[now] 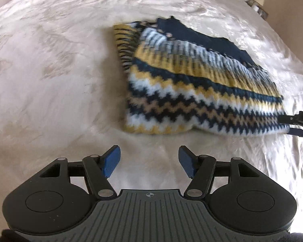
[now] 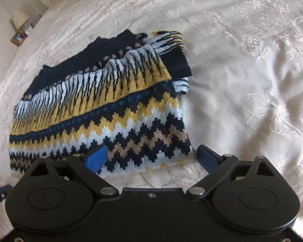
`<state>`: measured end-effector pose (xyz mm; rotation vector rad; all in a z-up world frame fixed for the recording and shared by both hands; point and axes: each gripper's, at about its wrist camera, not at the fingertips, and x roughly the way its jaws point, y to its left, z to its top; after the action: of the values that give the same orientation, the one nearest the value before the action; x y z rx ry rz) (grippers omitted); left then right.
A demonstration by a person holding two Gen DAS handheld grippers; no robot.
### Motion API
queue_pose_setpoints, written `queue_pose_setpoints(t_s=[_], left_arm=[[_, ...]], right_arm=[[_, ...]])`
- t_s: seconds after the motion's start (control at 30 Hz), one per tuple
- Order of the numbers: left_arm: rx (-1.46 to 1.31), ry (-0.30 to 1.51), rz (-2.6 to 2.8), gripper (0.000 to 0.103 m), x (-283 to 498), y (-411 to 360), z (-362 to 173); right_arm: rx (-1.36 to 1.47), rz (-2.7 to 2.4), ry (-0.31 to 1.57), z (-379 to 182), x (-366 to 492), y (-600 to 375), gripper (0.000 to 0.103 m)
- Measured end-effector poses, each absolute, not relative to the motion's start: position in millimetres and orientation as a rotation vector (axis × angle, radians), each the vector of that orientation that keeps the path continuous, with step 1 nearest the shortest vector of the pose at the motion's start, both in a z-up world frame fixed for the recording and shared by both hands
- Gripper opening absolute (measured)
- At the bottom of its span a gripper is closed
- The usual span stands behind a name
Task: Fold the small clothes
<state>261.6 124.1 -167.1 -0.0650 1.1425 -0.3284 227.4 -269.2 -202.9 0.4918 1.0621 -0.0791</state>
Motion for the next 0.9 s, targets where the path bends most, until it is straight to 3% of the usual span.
queue_pose_setpoints(t_s=[0.23,0.53,0.9], left_arm=[[0.141,1.143,-0.348,0.062,280,78,-192],[0.199,1.127,-0.082,0.064,310,144,-195],[0.083,1.127,-0.016,0.063,297,175,-186]], right_arm=[[0.430,-0.042,1.098,-206,234,-269,0.095],[0.384,-0.090,1.054,-184,236,-280,0.096],[0.135,0.348,0.968,-155,284,-139,0.096]])
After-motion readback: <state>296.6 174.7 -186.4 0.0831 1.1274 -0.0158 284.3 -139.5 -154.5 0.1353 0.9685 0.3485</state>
